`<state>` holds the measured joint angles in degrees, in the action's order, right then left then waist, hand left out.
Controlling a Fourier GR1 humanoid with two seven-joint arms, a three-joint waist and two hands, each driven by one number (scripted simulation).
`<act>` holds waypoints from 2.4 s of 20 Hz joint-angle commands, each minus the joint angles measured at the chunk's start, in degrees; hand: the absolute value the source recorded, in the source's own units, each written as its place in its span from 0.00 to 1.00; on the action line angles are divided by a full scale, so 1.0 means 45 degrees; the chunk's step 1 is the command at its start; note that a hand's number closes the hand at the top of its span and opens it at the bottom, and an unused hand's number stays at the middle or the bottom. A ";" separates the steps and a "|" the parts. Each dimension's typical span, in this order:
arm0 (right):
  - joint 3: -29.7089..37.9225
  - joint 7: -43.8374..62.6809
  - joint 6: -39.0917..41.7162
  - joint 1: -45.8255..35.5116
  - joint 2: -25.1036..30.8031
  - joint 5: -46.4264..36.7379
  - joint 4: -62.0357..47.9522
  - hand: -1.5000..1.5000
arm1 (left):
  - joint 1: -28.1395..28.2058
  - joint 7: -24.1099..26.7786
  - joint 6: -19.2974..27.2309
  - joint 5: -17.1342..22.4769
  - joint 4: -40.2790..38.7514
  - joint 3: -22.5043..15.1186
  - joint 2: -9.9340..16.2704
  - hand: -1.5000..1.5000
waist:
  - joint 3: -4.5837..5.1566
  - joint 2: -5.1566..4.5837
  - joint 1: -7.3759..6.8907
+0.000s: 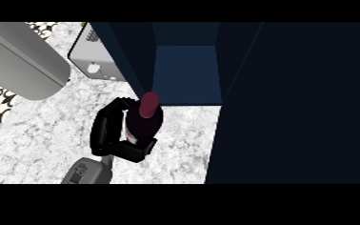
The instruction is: Pick up the wine, place it into the cabinet and close the cabinet
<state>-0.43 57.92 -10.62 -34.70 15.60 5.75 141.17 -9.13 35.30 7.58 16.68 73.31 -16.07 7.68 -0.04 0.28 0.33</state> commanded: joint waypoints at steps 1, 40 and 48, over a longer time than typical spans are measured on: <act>-0.0040 0.0984 -0.0148 -0.0185 0.0041 0.0565 0.0956 0.00 | -0.0273 -0.1657 0.0487 -0.0097 0.1953 -0.0500 -0.0414 1.00 | 0.0006 0.0014 -0.0066; 0.1729 0.0446 0.0479 -0.0785 0.0437 0.2043 -0.0375 0.00 | -0.7685 -0.4361 0.5040 -0.0936 -0.3141 -0.0487 -0.1705 1.00 | 0.0014 -0.0070 0.0109; 0.1787 0.0420 0.0894 0.0276 0.0337 0.2677 0.0688 0.00 | -0.7601 -0.2694 0.5891 0.0748 -0.4772 -0.1628 -0.1706 1.00 | 0.0010 -0.0079 0.0330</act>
<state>3.17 56.02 -7.52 -32.41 15.36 9.24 139.93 -43.90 20.55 32.34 16.54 54.14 -20.08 0.02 0.01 -0.14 1.44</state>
